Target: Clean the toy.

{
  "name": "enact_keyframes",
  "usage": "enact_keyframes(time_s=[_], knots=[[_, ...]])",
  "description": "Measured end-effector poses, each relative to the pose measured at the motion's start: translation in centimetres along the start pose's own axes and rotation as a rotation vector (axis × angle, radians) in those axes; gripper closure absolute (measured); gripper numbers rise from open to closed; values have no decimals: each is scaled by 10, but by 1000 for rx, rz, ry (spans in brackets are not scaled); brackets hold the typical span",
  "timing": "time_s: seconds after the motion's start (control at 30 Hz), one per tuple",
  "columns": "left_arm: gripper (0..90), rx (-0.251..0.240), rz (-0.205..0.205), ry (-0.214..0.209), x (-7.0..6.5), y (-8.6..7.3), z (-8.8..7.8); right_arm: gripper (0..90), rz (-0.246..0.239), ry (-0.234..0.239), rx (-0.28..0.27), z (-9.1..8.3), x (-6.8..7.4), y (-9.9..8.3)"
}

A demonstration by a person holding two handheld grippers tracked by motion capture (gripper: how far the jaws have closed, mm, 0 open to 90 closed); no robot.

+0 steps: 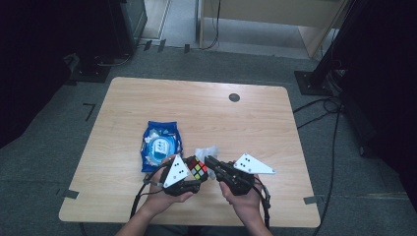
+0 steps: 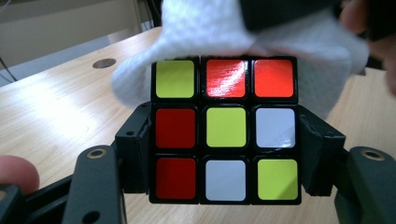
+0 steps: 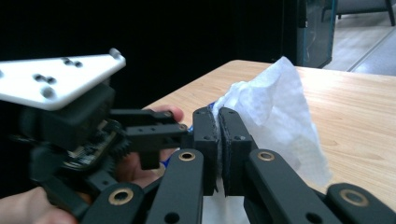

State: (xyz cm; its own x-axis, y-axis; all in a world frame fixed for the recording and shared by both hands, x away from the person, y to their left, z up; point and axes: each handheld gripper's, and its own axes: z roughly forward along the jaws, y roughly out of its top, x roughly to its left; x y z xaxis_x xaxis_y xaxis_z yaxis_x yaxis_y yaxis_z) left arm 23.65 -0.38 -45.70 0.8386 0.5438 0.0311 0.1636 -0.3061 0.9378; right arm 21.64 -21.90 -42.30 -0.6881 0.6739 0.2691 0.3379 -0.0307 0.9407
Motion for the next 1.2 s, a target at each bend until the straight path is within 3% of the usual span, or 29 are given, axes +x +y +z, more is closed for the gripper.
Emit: enact_keyframes(time_s=[0.1, 0.17, 0.23, 0.33, 0.47, 0.63, 0.7, 0.83, 0.93, 1.13, 1.2], knots=[[343, -27, -30, -24, 3, 2, -5, 878, 47, -25, -3, 0, -9, -5], [343, -34, -32, -20, 4, 3, -6, 878, 47, -57, 5, 0, -17, -9], [343, -46, -36, -18, 6, 3, -8, 879, 28, -125, 49, 2, -27, -14], [343, -54, -40, -4, 9, 2, -9, 879, 73, -196, 97, 2, -46, -24], [343, -49, -49, 17, 15, -1, -10, 877, 58, -292, 119, -4, -62, -30], [343, -46, -55, 30, 18, -3, -10, 849, 57, -373, 151, -5, -74, -38], [343, -44, -57, 33, 18, -3, -10, 791, 62, -385, 157, -6, -78, -40], [343, -37, -63, 40, 20, -5, -8, 576, 83, -416, 144, -8, -77, -34], [343, -32, -60, 41, 19, -6, -7, 515, 124, -370, 114, -11, -70, -24], [343, -26, -49, 43, 14, -7, -2, 391, 218, -180, 41, -10, -42, -8], [343, -24, -42, 46, 12, -7, -1, 334, 247, -148, 39, -8, -35, -7]])
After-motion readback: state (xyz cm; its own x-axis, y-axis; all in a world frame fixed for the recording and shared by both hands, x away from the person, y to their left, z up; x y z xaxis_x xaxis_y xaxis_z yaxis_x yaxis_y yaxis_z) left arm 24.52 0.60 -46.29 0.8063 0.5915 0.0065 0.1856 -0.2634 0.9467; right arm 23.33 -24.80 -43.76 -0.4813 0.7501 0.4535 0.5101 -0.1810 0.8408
